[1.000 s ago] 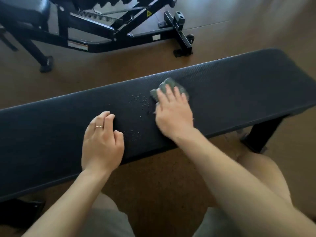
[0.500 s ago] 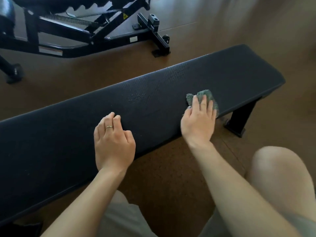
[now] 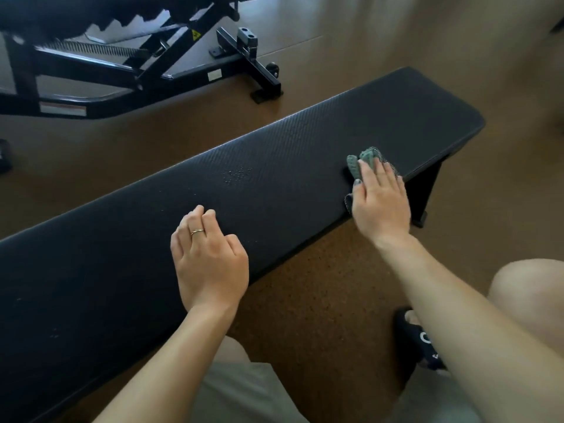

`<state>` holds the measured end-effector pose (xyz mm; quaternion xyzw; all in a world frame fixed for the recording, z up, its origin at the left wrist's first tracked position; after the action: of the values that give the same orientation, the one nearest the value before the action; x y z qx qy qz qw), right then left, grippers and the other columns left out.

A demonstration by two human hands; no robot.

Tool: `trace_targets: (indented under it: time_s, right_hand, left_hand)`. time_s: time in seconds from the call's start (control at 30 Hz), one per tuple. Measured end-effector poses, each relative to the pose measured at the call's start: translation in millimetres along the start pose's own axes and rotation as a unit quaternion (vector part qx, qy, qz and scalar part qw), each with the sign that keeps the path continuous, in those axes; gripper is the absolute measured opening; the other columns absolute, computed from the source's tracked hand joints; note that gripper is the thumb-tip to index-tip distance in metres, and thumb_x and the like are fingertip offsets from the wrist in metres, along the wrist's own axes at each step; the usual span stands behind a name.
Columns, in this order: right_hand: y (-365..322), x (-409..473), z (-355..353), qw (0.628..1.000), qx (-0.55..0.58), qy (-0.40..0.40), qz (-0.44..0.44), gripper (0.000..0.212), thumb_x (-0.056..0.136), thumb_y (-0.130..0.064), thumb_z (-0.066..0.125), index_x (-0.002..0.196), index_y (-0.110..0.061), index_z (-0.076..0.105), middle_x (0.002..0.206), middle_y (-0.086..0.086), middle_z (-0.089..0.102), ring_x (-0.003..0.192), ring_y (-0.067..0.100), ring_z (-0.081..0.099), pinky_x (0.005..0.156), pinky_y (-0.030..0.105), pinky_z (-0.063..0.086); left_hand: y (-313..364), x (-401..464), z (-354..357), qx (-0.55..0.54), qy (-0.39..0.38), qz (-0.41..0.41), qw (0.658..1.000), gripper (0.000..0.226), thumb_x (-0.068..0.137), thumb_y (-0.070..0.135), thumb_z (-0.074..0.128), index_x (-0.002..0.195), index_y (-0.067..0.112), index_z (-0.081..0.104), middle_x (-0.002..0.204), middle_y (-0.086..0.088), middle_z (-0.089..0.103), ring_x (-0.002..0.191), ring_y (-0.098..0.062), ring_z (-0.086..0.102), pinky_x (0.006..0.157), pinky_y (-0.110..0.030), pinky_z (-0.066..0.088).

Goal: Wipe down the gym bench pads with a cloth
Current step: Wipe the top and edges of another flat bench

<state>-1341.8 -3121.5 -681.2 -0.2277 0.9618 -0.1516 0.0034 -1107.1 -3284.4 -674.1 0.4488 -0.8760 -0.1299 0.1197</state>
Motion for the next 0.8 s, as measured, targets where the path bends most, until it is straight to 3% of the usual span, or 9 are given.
trace_targets:
  time_s: [0.1,0.23,0.4,0.43,0.5,0.57,0.63,0.7,0.8]
  right_hand:
    - [-46,-35,15,0.997,0.053,0.054,-0.011,0.051,0.108,-0.038,0.029,0.156,-0.023,0.038,0.167,0.004,0.026,0.156,0.022,0.014,0.128,0.043,0.011]
    - [-95,-109,28,0.975,0.081,-0.001,-0.207,0.046,0.107,-0.032,0.038,0.151,-0.024,0.047,0.164,0.001,0.033,0.156,0.019,0.017,0.128,0.042,0.012]
    - [-54,-76,14,0.92,-0.008,-0.061,-0.386,0.049,0.108,-0.036,0.035,0.155,-0.025,0.041,0.164,0.005,0.032,0.154,0.02,0.023,0.127,0.041,0.016]
    - [-37,-57,10,0.926,-0.023,-0.05,-0.374,0.049,0.108,-0.036,0.034,0.155,-0.024,0.041,0.163,0.006,0.035,0.153,0.02,0.027,0.127,0.041,0.018]
    - [-4,-12,0,0.962,-0.024,-0.021,-0.27,0.049,0.108,-0.037,0.031,0.155,-0.024,0.04,0.162,0.006,0.037,0.152,0.02,0.03,0.126,0.039,0.019]
    - [8,28,-5,0.989,-0.016,-0.032,-0.145,0.053,0.109,-0.04,0.025,0.158,-0.023,0.033,0.166,0.005,0.029,0.154,0.019,0.023,0.127,0.036,0.013]
    - [-12,44,-3,0.993,-0.012,-0.061,-0.096,0.056,0.109,-0.043,0.02,0.161,-0.022,0.024,0.169,0.005,0.017,0.157,0.021,0.012,0.128,0.038,0.006]
    - [-50,31,5,0.986,-0.003,-0.079,-0.145,0.058,0.109,-0.043,0.017,0.162,-0.022,0.02,0.171,0.004,0.009,0.158,0.021,0.004,0.128,0.039,0.001]
    - [-107,-21,19,0.936,0.014,-0.133,-0.326,0.056,0.109,-0.042,0.017,0.162,-0.023,0.019,0.17,0.002,0.007,0.158,0.019,0.0,0.128,0.04,0.0]
  left_hand:
    - [0,0,2,0.001,0.006,0.002,1.0,0.046,0.099,0.021,0.042,0.143,0.007,0.047,0.152,-0.013,0.043,0.145,-0.03,0.034,0.123,-0.049,0.023]
    - [2,-1,2,0.0,0.013,-0.003,1.0,0.045,0.099,0.019,0.044,0.142,0.006,0.048,0.151,-0.014,0.045,0.144,-0.03,0.035,0.122,-0.049,0.024]
    - [2,-2,0,-0.003,0.003,-0.01,1.0,0.046,0.1,0.018,0.045,0.145,0.007,0.047,0.154,-0.013,0.043,0.147,-0.029,0.033,0.123,-0.047,0.022]
    - [3,-2,0,-0.005,0.003,-0.013,1.0,0.046,0.1,0.018,0.045,0.145,0.008,0.047,0.155,-0.012,0.043,0.147,-0.029,0.033,0.123,-0.046,0.022]
    - [4,-2,0,-0.011,0.008,-0.019,1.0,0.046,0.101,0.018,0.047,0.145,0.008,0.048,0.155,-0.011,0.044,0.147,-0.029,0.034,0.124,-0.046,0.023]
    - [5,-3,0,-0.016,0.02,-0.026,0.999,0.045,0.1,0.018,0.05,0.144,0.009,0.051,0.154,-0.011,0.046,0.146,-0.029,0.038,0.123,-0.046,0.026]
    - [6,-4,1,-0.02,0.035,-0.033,0.999,0.044,0.098,0.016,0.052,0.142,0.009,0.054,0.152,-0.01,0.049,0.144,-0.028,0.041,0.122,-0.047,0.029]
    - [7,-5,1,-0.023,0.047,-0.039,0.998,0.044,0.096,0.013,0.055,0.14,0.008,0.056,0.15,-0.01,0.052,0.143,-0.028,0.044,0.12,-0.049,0.034]
    - [8,-6,2,-0.023,0.061,-0.045,0.997,0.044,0.095,0.01,0.057,0.139,0.008,0.058,0.148,-0.011,0.055,0.14,-0.029,0.047,0.117,-0.05,0.04]
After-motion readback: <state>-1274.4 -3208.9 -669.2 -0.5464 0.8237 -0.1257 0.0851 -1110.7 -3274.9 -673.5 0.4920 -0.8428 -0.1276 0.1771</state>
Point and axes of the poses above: each hand's wrist, its own x-axis towards the middle knuckle, its own z-axis out of the palm, y = z × x, the point moved 2 cm from there along x, towards the middle knuckle
